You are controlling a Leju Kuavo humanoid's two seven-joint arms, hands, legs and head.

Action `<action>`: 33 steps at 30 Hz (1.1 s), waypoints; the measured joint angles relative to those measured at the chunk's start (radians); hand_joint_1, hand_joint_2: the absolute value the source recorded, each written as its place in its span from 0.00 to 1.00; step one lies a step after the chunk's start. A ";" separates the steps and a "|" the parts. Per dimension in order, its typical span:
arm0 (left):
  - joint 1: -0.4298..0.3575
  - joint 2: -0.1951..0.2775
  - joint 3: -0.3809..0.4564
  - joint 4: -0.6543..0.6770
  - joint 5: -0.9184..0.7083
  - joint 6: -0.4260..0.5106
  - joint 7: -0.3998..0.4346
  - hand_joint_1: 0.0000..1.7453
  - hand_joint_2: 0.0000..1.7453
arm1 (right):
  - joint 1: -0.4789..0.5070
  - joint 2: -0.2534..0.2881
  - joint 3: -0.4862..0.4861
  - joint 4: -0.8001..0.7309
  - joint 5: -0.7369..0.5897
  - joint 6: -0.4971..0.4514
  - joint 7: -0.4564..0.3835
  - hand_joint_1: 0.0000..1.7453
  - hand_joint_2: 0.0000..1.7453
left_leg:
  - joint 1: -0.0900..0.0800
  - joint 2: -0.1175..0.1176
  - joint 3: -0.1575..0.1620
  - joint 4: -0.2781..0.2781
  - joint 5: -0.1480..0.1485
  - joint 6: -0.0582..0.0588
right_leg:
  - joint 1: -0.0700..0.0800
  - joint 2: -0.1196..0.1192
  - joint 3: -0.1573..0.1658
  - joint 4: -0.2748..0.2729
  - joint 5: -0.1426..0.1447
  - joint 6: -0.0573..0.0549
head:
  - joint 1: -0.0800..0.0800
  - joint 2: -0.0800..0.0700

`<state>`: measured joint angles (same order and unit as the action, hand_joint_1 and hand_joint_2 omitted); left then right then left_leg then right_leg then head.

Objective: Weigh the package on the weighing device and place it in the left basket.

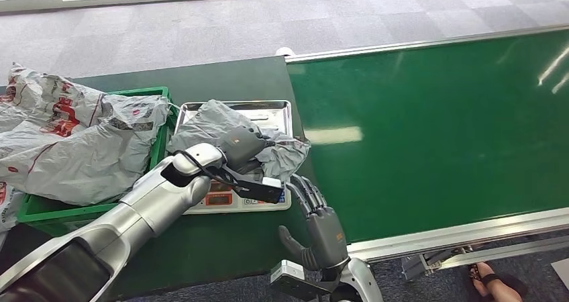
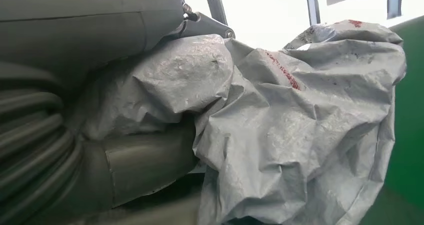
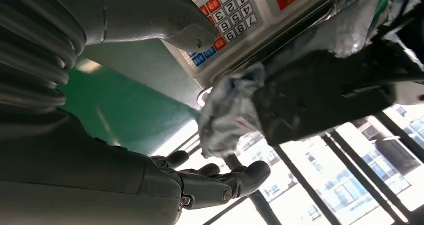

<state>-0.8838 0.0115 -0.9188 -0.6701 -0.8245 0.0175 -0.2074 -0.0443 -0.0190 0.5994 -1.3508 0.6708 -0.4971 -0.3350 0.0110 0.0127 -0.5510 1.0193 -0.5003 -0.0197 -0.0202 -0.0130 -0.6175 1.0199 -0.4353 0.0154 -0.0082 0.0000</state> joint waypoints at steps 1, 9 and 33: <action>0.001 0.017 0.012 -0.042 -0.021 0.014 0.013 1.00 1.00 | 0.009 -0.001 -0.006 -0.006 0.001 -0.005 0.001 0.00 1.00 | 0.000 0.000 0.000 0.000 0.000 0.000 | 0.000 0.000 0.000 0.000 0.000 0.000 | 0.000 0.000; -0.014 0.232 0.114 -0.352 -0.404 0.241 0.114 1.00 1.00 | 0.086 -0.037 -0.029 -0.037 -0.021 -0.072 -0.017 0.00 1.00 | 0.001 0.002 0.000 -0.001 0.000 0.000 | 0.001 0.001 -0.001 0.000 0.000 0.000 | 0.000 0.000; 0.043 0.471 0.323 0.104 -0.530 0.346 0.214 1.00 1.00 | 0.133 -0.104 -0.012 -0.098 -0.006 -0.117 0.067 0.00 1.00 | 0.002 0.003 0.000 -0.002 0.002 -0.002 | 0.002 0.003 -0.003 0.001 0.000 -0.001 | 0.000 0.000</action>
<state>-0.8406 0.4826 -0.5956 -0.5662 -1.3549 0.3632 0.0068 0.0889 -0.1229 0.5875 -1.4484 0.6653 -0.6142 -0.2682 0.0127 0.0160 -0.5513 1.0169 -0.4982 -0.0215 -0.0183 -0.0096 -0.6204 1.0205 -0.4351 0.0144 -0.0084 0.0000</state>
